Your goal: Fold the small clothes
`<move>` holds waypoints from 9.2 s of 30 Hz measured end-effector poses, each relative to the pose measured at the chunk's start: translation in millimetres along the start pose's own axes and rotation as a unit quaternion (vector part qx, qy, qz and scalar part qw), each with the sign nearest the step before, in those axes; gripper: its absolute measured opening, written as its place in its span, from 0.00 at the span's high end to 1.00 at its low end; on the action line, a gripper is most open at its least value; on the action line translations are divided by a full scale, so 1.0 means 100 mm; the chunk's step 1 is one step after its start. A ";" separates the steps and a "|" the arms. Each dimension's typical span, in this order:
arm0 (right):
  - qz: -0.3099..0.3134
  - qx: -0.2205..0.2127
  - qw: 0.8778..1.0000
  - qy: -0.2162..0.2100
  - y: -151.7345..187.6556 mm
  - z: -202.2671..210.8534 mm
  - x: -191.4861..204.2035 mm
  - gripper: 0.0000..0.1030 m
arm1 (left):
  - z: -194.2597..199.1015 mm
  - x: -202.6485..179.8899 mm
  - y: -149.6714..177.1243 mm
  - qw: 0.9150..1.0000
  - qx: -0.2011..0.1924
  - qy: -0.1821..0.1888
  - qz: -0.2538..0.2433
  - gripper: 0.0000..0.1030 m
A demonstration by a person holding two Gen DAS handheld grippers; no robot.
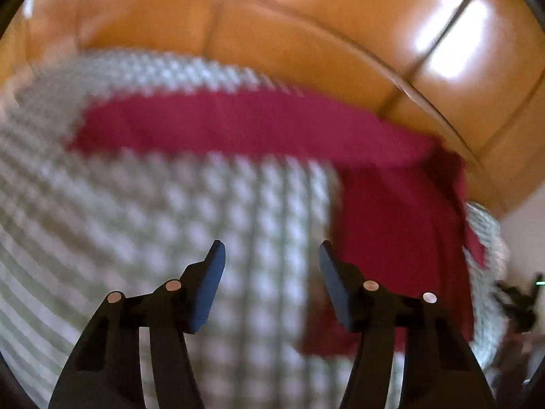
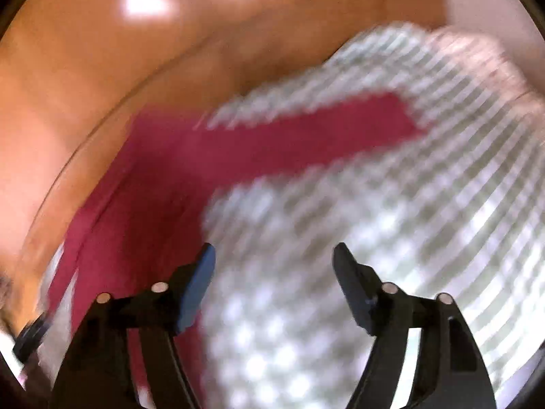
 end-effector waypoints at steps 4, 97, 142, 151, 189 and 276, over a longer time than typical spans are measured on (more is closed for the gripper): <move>0.046 0.062 0.997 -0.012 0.52 -0.31 0.40 0.42 | -0.23 -0.19 0.31 0.998 0.041 0.039 0.023 0.45; 0.161 0.117 0.979 -0.048 1.34 -0.43 1.58 0.12 | 0.28 1.16 -1.21 0.987 -0.034 -0.139 0.066 0.43; -0.020 -0.027 0.999 0.025 0.83 1.04 -0.21 0.58 | 0.86 -0.79 1.22 0.992 0.003 0.027 -0.123 0.30; -0.199 -0.108 0.973 0.039 -0.42 0.60 -1.27 0.57 | 0.13 -1.78 1.19 0.969 -0.009 0.007 -0.247 0.30; -0.153 -0.181 0.946 0.220 -0.97 1.03 -1.72 0.18 | 0.00 -1.44 1.02 0.991 0.007 0.003 -0.131 0.12; 0.240 0.033 0.968 0.058 0.95 -1.03 1.96 0.02 | 0.72 2.31 -1.52 0.974 -0.121 -0.125 0.144 0.94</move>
Point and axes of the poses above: each gripper's, at about its wrist camera, not at the fingertips, and z roughly against the way its jaws point, x to its left, y to its underside, the point moved 3 cm from there along -z, roughly the way its jaws point, and after that the axes turned 6 degrees about -y, right-handed, at the moved point
